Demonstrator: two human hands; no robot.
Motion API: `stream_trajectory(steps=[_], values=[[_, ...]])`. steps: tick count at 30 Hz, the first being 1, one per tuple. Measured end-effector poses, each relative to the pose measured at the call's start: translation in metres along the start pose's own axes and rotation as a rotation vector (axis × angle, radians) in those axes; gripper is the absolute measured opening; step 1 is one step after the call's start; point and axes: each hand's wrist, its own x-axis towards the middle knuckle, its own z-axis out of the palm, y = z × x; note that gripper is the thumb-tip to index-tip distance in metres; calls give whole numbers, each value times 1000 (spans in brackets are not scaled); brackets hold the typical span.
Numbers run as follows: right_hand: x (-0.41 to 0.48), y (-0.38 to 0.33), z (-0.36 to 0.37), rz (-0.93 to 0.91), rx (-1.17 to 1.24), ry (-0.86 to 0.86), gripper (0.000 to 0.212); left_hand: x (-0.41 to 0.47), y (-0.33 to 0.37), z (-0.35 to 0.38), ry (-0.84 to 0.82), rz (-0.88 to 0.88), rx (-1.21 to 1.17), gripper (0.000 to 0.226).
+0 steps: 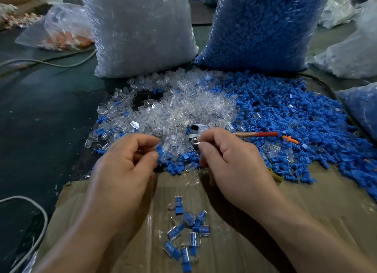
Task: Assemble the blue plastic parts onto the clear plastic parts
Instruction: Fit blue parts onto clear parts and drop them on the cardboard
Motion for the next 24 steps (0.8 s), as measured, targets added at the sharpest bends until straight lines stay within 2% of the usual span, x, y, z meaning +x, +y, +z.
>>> stream_trajectory(steps=[2, 5, 7, 9, 13, 17, 20, 21, 24], values=[[-1, 0, -1, 59, 146, -22, 15, 2, -2, -4, 7, -96, -208, 32], [-2, -2, -2, 198, 519, -85, 18, 4, -2, -8, -57, -206, -496, 28], [-1, -3, -1, 300, 837, -127, 16, 5, -3, -6, -68, -225, -565, 30], [-1, -4, 0, 358, 1024, -142, 18, 5, -4, -2, -59, -195, -532, 23], [1, -6, -1, 380, 1065, -153, 16, 5, -9, 6, -7, -165, -448, 26], [0, -9, -2, 371, 1017, -161, 10, 2, -10, 9, 46, -113, -316, 10], [-3, -11, -1, 348, 979, -179, 8, 0, -8, 7, 38, -127, -287, 31], [-3, -11, -1, 338, 969, -187, 9, 0, -7, 7, 30, -133, -275, 31], [-4, -10, -3, 288, 895, -191, 11, -1, -4, 8, 17, -151, -346, 5]])
